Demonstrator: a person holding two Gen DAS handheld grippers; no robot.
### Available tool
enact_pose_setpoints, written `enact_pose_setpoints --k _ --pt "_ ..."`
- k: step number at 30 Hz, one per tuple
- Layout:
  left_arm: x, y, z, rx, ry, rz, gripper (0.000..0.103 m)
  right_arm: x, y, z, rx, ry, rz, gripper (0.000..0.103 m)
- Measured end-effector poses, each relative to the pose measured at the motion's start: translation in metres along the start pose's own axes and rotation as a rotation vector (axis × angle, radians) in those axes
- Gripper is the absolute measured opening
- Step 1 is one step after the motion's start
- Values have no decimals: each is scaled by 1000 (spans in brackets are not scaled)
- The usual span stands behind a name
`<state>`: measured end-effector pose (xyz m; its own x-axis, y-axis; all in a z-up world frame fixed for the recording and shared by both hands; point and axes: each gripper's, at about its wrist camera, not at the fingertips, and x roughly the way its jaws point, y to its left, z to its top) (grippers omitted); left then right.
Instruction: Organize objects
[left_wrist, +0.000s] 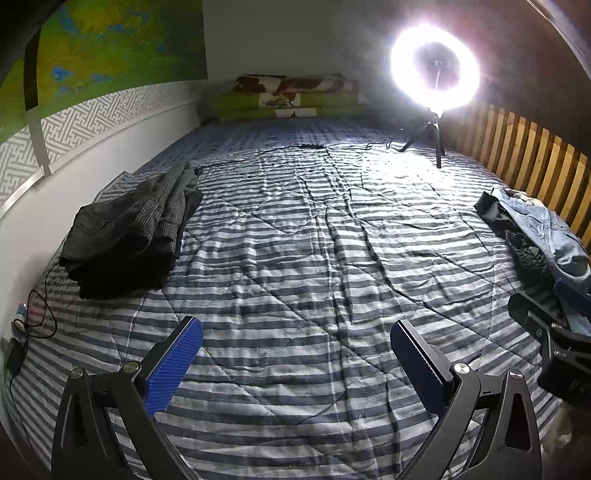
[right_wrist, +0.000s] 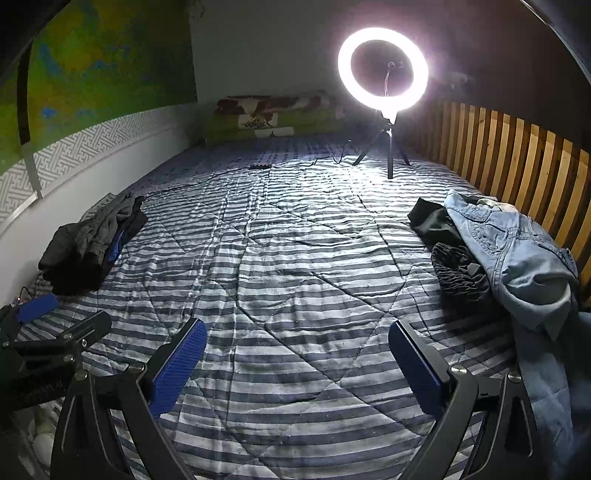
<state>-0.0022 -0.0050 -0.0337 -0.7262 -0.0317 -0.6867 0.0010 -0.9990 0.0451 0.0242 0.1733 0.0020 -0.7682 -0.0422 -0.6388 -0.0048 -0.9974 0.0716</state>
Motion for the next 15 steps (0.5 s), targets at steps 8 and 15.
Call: enact_pose_setpoints --k 8,15 --pt "-6 1 1 -5 1 13 103 -2 3 -2 -14 -2 4 97" --pt "-10 -5 0 5 -4 25 103 -7 0 -2 -13 -13 -1 97"
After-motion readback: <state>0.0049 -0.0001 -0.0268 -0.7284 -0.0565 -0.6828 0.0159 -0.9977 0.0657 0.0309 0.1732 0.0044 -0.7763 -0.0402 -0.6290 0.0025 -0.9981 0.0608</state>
